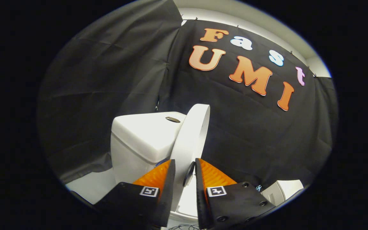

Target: Open the toilet lid.

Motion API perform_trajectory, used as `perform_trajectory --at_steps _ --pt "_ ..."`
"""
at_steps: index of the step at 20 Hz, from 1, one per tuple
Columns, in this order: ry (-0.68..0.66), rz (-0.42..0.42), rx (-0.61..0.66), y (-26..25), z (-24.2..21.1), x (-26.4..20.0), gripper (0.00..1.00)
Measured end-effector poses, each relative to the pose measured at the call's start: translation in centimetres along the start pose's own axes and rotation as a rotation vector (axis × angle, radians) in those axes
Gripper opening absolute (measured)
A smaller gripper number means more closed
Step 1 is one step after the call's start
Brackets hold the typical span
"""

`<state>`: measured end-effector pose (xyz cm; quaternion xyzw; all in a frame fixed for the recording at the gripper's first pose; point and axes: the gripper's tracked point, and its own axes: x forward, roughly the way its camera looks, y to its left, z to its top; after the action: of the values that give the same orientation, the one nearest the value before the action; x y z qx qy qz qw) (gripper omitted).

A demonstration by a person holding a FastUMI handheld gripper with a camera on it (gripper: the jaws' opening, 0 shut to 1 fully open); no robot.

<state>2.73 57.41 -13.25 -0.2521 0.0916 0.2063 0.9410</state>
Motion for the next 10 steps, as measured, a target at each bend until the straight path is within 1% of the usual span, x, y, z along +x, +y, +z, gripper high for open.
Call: perform_trajectory --at_steps 1,2,6,8,10 --pt "0.001 0.033 -0.004 0.7 0.1 -0.2 0.48" --pt "-0.011 0.032 -0.019 0.5 0.6 -0.4 0.66" --pt "-0.139 0.013 -0.052 -1.3 4.5 -2.4 0.72" --pt "-0.172 0.021 -0.049 -2.7 5.7 -2.8 0.74" --pt "-0.191 0.033 -0.019 -4.4 6.4 -3.2 0.76"
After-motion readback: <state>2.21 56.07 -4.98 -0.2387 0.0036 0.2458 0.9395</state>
